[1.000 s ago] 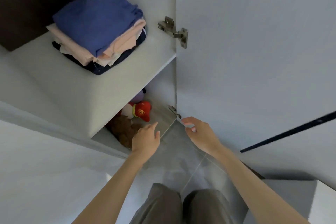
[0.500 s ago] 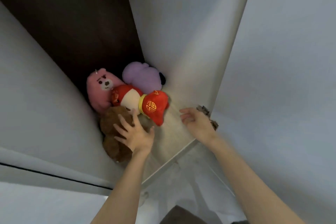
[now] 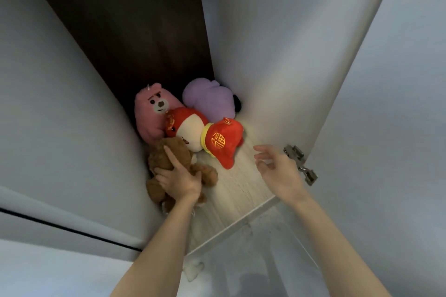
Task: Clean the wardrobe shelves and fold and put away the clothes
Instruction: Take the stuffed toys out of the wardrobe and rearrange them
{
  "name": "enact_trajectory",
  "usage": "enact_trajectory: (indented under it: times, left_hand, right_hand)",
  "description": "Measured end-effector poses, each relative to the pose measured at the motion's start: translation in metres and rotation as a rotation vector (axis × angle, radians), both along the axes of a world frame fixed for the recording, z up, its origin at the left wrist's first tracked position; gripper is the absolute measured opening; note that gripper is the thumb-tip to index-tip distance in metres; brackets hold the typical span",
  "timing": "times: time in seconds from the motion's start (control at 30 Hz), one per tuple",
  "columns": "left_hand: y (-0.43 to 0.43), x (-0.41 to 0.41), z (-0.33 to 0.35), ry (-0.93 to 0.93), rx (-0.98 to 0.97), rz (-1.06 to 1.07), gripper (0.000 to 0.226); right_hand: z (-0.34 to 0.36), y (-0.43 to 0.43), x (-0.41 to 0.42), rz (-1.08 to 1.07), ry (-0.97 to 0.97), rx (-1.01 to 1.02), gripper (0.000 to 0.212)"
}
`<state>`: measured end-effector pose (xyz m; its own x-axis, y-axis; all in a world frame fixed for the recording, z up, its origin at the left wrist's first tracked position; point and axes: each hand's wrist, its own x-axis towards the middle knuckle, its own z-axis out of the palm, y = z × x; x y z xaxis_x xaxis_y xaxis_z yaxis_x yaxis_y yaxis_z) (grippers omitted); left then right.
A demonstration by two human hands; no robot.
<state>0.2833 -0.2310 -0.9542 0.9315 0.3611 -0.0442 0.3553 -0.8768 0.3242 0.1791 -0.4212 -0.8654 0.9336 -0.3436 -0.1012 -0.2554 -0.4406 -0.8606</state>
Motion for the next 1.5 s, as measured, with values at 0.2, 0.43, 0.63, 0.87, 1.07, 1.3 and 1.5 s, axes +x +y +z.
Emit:
enact_trajectory:
  times: [0.2,0.43,0.63,0.87,1.07,1.3,1.5]
  left_hand:
    - [0.002,0.015,-0.001,-0.021,0.099,-0.08,0.113]
    - [0.007,0.032,0.014,0.111,0.064,-0.019,0.123]
    - [0.001,0.013,0.038,-0.008,-0.191,0.085,0.12]
    - [-0.021,-0.033,0.077,-0.393,-0.456,0.119,0.117]
    - [-0.039,-0.064,0.12,-0.488,-0.877,-0.333,0.115]
    - [-0.053,-0.088,0.141,-0.024,-1.242,-0.636,0.111]
    - [-0.048,-0.098,0.145,0.288,-1.547,-0.638,0.067]
  right_hand:
    - [0.006,-0.009,-0.013,0.014,0.022,-0.035,0.037]
    - [0.02,-0.013,-0.024,0.036,-0.025,-0.078,0.039]
    - [0.03,-0.012,-0.027,0.039,-0.047,-0.082,0.04]
    - [0.038,-0.019,-0.023,-0.006,-0.04,-0.044,0.037]
    - [0.067,-0.022,-0.03,-0.065,-0.168,0.05,0.04]
    - [0.093,-0.028,-0.053,-0.004,-0.27,0.177,0.065]
    - [0.106,-0.037,-0.07,0.008,-0.301,0.297,0.08]
